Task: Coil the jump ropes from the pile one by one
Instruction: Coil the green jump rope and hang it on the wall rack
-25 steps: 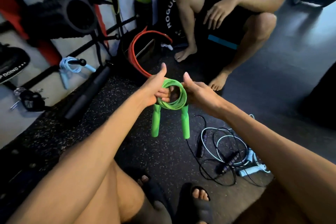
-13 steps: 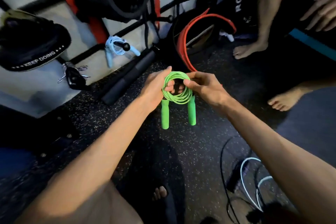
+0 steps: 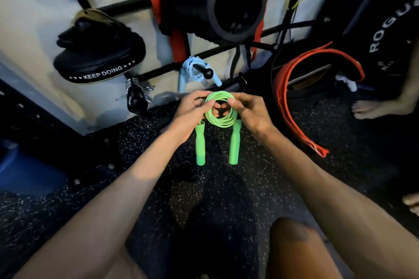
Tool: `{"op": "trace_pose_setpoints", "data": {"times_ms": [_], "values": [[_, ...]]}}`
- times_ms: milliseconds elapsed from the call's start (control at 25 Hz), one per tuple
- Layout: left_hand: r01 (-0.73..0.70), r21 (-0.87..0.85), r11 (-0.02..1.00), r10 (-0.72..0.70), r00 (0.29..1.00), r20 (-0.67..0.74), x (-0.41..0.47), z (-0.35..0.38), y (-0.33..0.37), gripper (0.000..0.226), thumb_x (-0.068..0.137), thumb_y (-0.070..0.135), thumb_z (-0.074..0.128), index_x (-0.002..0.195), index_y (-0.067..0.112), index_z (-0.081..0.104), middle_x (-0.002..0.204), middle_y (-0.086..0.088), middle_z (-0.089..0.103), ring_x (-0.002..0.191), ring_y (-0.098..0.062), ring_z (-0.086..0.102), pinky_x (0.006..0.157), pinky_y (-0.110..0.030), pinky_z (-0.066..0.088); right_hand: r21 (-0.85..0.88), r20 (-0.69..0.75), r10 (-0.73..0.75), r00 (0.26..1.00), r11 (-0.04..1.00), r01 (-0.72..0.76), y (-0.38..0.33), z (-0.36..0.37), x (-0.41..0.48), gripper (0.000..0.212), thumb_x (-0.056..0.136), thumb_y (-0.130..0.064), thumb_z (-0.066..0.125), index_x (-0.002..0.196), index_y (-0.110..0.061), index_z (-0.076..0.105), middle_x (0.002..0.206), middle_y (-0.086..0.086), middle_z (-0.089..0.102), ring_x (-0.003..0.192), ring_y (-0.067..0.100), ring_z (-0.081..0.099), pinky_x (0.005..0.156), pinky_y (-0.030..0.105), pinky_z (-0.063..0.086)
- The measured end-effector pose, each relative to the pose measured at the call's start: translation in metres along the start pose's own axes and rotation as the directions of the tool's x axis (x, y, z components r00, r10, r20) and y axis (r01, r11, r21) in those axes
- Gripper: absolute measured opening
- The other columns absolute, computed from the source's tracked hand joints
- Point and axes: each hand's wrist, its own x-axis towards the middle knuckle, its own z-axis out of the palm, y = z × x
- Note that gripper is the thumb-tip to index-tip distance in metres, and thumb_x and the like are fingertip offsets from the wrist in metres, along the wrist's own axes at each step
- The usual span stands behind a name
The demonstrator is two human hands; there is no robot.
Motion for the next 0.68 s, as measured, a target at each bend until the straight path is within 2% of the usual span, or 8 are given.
{"op": "trace_pose_setpoints", "data": {"times_ms": [120, 240, 280, 400, 520, 560, 640, 680], "values": [[-0.142, 0.175, 0.974, 0.171, 0.972, -0.163, 0.030, -0.013, -0.016, 0.019, 0.090, 0.000, 0.063, 0.107, 0.009, 0.063, 0.105, -0.014, 0.070, 0.092, -0.026, 0.070, 0.086, -0.037, 0.057, -0.086, -0.038, -0.112, 0.993, 0.990, 0.108, 0.012, 0.015, 0.036, 0.021, 0.091, -0.011, 0.063, 0.110, -0.006, 0.072, 0.102, 0.016, 0.073, 0.091, 0.026, 0.070, 0.093, 0.045, 0.054], [-0.282, 0.259, 0.924, 0.349, 0.898, -0.268, 0.066, -0.013, -0.027, 0.021, 0.087, -0.005, 0.062, 0.104, 0.007, 0.063, 0.103, -0.008, 0.069, 0.076, -0.004, 0.068, 0.071, -0.017, 0.053, -0.075, -0.125, -0.209, 0.970, 0.977, 0.201, 0.027, 0.029, 0.069, 0.015, 0.089, -0.018, 0.066, 0.102, -0.013, 0.070, 0.096, 0.012, 0.073, 0.085, 0.032, 0.071, 0.083, 0.053, 0.057], [-0.319, 0.321, 0.892, 0.416, 0.857, -0.304, 0.076, -0.012, -0.029, 0.022, 0.086, -0.004, 0.063, 0.104, 0.009, 0.063, 0.100, -0.004, 0.068, 0.076, -0.001, 0.067, 0.070, -0.016, 0.051, -0.080, -0.173, -0.250, 0.953, 0.968, 0.239, 0.029, 0.033, 0.077, 0.014, 0.089, -0.019, 0.067, 0.101, -0.012, 0.068, 0.094, 0.006, 0.073, 0.084, 0.027, 0.071, 0.081, 0.050, 0.058], [-0.408, 0.425, 0.808, 0.559, 0.757, -0.338, 0.102, -0.010, -0.034, 0.019, 0.085, 0.001, 0.063, 0.100, 0.012, 0.066, 0.093, 0.000, 0.070, 0.081, -0.012, 0.066, 0.074, -0.023, 0.052, -0.190, -0.317, -0.363, 0.876, 0.929, 0.316, 0.035, 0.045, 0.100, 0.014, 0.091, -0.022, 0.064, 0.096, -0.010, 0.059, 0.087, -0.007, 0.065, 0.081, 0.013, 0.066, 0.079, 0.035, 0.056], [-0.440, 0.541, 0.716, 0.664, 0.669, -0.335, 0.127, -0.010, -0.038, 0.017, 0.084, 0.002, 0.064, 0.097, 0.010, 0.069, 0.095, 0.000, 0.070, 0.082, -0.011, 0.065, 0.077, -0.022, 0.053, -0.260, -0.404, -0.444, 0.799, 0.894, 0.365, 0.041, 0.055, 0.123, 0.011, 0.092, -0.020, 0.059, 0.088, -0.010, 0.056, 0.083, 0.000, 0.063, 0.076, 0.017, 0.062, 0.073, 0.036, 0.053], [-0.432, 0.574, 0.695, 0.679, 0.656, -0.330, 0.135, -0.012, -0.040, 0.016, 0.083, 0.002, 0.065, 0.096, 0.011, 0.070, 0.095, 0.000, 0.069, 0.082, -0.012, 0.065, 0.078, -0.024, 0.053, -0.282, -0.414, -0.463, 0.783, 0.884, 0.373, 0.046, 0.056, 0.131, 0.011, 0.093, -0.017, 0.058, 0.086, -0.010, 0.057, 0.082, 0.003, 0.063, 0.074, 0.017, 0.061, 0.071, 0.031, 0.052], [-0.408, 0.621, 0.669, 0.687, 0.660, -0.305, 0.151, -0.018, -0.046, 0.015, 0.082, 0.002, 0.066, 0.093, 0.011, 0.071, 0.093, -0.001, 0.068, 0.083, -0.017, 0.066, 0.080, -0.030, 0.054, -0.353, -0.395, -0.494, 0.774, 0.860, 0.368, 0.054, 0.057, 0.143, 0.011, 0.094, -0.012, 0.057, 0.085, -0.007, 0.059, 0.084, 0.009, 0.064, 0.073, 0.015, 0.057, 0.070, 0.013, 0.045], [-0.396, 0.647, 0.651, 0.690, 0.664, -0.288, 0.159, -0.023, -0.049, 0.015, 0.082, 0.002, 0.067, 0.093, 0.010, 0.072, 0.092, -0.002, 0.068, 0.083, -0.018, 0.066, 0.080, -0.033, 0.055, -0.393, -0.362, -0.501, 0.786, 0.847, 0.359, 0.060, 0.058, 0.148, 0.011, 0.095, -0.013, 0.055, 0.087, -0.007, 0.060, 0.085, 0.010, 0.064, 0.074, 0.015, 0.056, 0.070, 0.012, 0.043]]}}
